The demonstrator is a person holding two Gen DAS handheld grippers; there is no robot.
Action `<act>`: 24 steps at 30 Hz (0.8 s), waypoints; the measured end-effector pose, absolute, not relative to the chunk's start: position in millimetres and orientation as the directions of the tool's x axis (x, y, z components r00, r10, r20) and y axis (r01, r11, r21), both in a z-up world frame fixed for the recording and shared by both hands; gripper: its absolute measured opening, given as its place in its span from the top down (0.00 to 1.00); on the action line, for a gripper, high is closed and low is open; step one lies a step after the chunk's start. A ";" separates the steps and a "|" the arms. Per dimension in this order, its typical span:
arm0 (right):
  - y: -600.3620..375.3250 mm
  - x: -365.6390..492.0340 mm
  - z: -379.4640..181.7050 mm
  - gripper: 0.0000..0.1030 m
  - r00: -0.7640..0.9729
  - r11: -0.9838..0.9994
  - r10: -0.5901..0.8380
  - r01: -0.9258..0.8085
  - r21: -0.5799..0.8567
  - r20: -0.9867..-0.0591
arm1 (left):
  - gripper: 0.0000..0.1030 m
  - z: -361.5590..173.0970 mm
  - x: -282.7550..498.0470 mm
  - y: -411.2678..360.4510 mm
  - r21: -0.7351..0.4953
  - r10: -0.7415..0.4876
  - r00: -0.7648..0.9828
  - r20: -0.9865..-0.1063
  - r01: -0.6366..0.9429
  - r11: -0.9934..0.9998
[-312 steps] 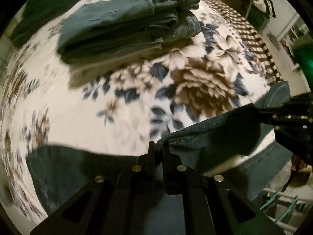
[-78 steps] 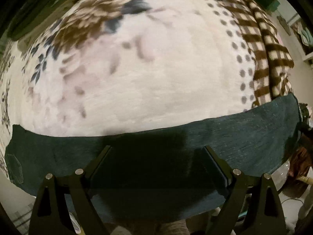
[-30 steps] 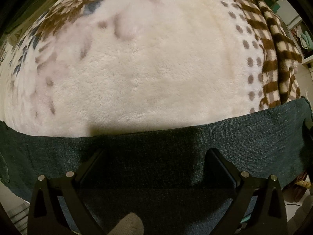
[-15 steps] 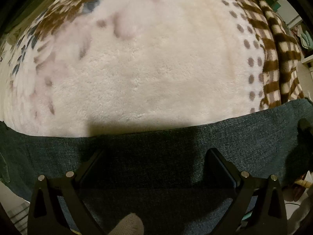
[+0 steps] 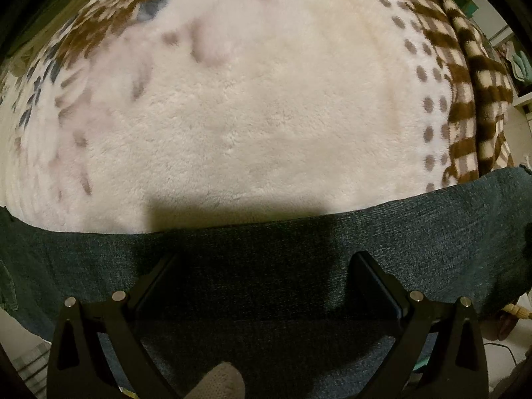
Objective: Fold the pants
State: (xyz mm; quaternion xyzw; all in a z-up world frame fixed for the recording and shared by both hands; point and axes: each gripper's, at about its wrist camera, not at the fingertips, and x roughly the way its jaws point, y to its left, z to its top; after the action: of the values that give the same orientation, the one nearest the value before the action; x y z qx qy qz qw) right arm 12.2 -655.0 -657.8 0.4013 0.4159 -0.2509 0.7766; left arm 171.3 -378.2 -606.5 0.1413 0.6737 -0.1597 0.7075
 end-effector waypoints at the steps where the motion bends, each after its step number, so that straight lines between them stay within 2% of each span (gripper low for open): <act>1: -655.1 11.1 -657.1 0.71 0.543 0.551 -0.030 0.709 0.440 -0.839 | 0.00 -606.8 171.7 -378.5 -0.014 -0.034 0.042 -0.999 0.415 0.910; 7: -667.2 22.0 -713.2 0.70 0.534 0.444 0.112 0.727 0.523 -0.838 | 0.00 -602.6 173.0 -382.4 -0.007 -0.025 0.038 -0.999 0.408 0.913; 9: -669.1 26.2 -720.1 0.70 0.543 0.427 0.108 0.731 0.532 -0.833 | 0.00 -593.0 173.1 -381.6 -0.010 -0.032 0.047 -0.998 0.403 0.915; 12: -652.6 32.2 -687.9 0.92 0.580 0.546 0.043 0.668 0.506 -0.813 | 0.00 -568.1 172.1 -374.0 0.001 -0.045 0.110 -0.993 0.387 0.922; 16: -624.7 40.7 -667.1 0.91 0.613 0.658 0.113 0.543 0.521 -0.782 | 0.00 -559.8 171.6 -360.0 -0.042 -0.076 0.082 -0.994 0.352 0.935; 17: -620.8 45.1 -674.2 0.90 0.569 0.672 0.106 0.564 0.481 -0.815 | 0.00 -562.1 171.9 -357.4 -0.043 -0.072 0.071 -0.995 0.346 0.937; 19: -620.4 49.7 -686.7 0.81 0.518 0.676 0.074 0.603 0.425 -0.852 | 0.00 -568.0 171.8 -350.0 -0.041 -0.062 0.051 -0.997 0.337 0.941; 20: -624.0 53.9 -698.7 0.79 0.482 0.662 0.079 0.629 0.407 -0.872 | 0.00 -570.5 171.1 -345.8 -0.041 -0.058 0.042 -0.997 0.334 0.942; 23: -636.1 52.8 -709.4 0.80 0.485 0.581 0.080 0.687 0.436 -0.871 | 0.00 -569.5 169.8 -335.2 -0.043 -0.061 0.045 -0.997 0.333 0.942; 24: -637.2 52.2 -707.5 0.87 0.489 0.567 0.074 0.696 0.440 -0.869 | 0.00 -567.3 170.1 -330.1 -0.042 -0.062 0.050 -0.997 0.332 0.942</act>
State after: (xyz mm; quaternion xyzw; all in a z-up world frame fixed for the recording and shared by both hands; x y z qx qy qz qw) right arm 52.2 -637.2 -707.5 0.4171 0.4615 -0.2059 0.7554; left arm 170.1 -330.1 -567.3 0.1001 0.6753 -0.1373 0.7177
